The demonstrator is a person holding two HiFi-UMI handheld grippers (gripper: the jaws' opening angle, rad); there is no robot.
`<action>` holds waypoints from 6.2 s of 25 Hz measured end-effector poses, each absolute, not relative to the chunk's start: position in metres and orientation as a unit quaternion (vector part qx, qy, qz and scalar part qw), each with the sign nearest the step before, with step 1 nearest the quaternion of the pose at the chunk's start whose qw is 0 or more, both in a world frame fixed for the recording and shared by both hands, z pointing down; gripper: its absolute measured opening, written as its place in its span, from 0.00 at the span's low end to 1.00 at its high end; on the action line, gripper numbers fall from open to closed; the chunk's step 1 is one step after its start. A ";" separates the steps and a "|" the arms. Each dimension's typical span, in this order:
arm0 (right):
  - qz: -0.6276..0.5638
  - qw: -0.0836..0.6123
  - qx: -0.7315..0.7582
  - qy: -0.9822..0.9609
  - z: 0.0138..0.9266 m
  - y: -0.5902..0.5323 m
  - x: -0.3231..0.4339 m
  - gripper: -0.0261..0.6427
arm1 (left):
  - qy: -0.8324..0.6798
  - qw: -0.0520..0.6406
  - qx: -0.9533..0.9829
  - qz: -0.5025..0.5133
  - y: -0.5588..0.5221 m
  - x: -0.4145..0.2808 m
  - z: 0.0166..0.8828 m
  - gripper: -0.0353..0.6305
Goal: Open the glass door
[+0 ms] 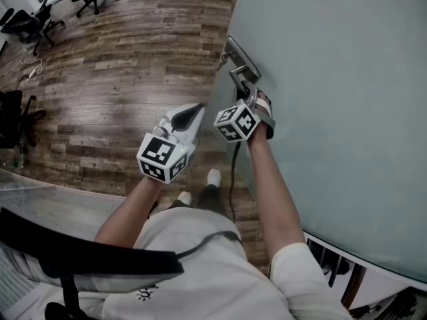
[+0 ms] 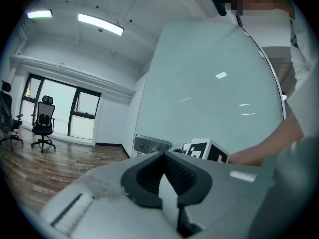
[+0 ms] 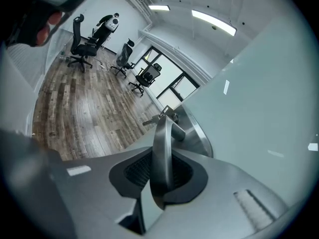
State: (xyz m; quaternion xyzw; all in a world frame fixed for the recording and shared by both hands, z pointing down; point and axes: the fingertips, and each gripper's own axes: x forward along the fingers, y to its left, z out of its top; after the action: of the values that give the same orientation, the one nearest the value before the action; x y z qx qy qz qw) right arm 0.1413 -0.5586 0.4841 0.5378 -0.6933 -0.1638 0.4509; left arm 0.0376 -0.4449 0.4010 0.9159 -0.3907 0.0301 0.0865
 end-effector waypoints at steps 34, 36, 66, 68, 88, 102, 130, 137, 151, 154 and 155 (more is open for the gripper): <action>-0.098 0.452 0.621 -0.634 0.500 -0.690 0.327 0.13 | -0.344 0.090 0.934 0.043 -0.579 0.217 0.420 0.06; -0.095 0.452 0.626 -0.628 0.496 -0.689 0.333 0.13 | -0.340 0.088 0.935 0.042 -0.580 0.220 0.417 0.06; -0.068 0.454 0.697 -0.551 0.493 -0.703 0.460 0.13 | -0.272 0.079 0.958 0.050 -0.621 0.303 0.420 0.06; -0.067 0.455 0.699 -0.548 0.499 -0.714 0.473 0.13 | -0.258 0.076 0.962 0.054 -0.633 0.317 0.425 0.06; -0.046 0.458 0.720 -0.520 0.497 -0.731 0.540 0.13 | -0.186 0.076 0.978 0.055 -0.663 0.382 0.414 0.06; -0.041 0.461 0.716 -0.523 0.494 -0.732 0.537 0.13 | -0.205 0.069 0.975 0.054 -0.660 0.359 0.401 0.06; 0.045 0.057 0.647 -0.759 0.349 -0.545 0.341 0.05 | -0.248 0.039 0.968 0.006 -0.588 0.242 0.337 0.06; 0.054 -0.004 0.647 -0.760 0.334 -0.512 0.311 0.05 | -0.261 0.039 0.965 0.001 -0.563 0.205 0.325 0.06; 0.047 0.008 0.649 -0.759 0.336 -0.503 0.310 0.05 | -0.283 0.041 0.958 -0.010 -0.551 0.188 0.328 0.06; 0.045 0.008 0.654 -0.755 0.334 -0.501 0.313 0.05 | -0.282 0.040 0.958 -0.009 -0.549 0.187 0.328 0.06; 0.045 0.009 0.656 -0.754 0.334 -0.501 0.315 0.05 | -0.281 0.040 0.959 -0.009 -0.549 0.188 0.327 0.06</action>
State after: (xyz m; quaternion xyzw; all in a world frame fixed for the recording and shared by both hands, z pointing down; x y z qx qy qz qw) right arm 0.3149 -0.5011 0.3341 0.6557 -0.7536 0.0448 0.0087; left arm 0.1877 -0.5486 0.3271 0.9589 -0.2808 -0.0091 0.0395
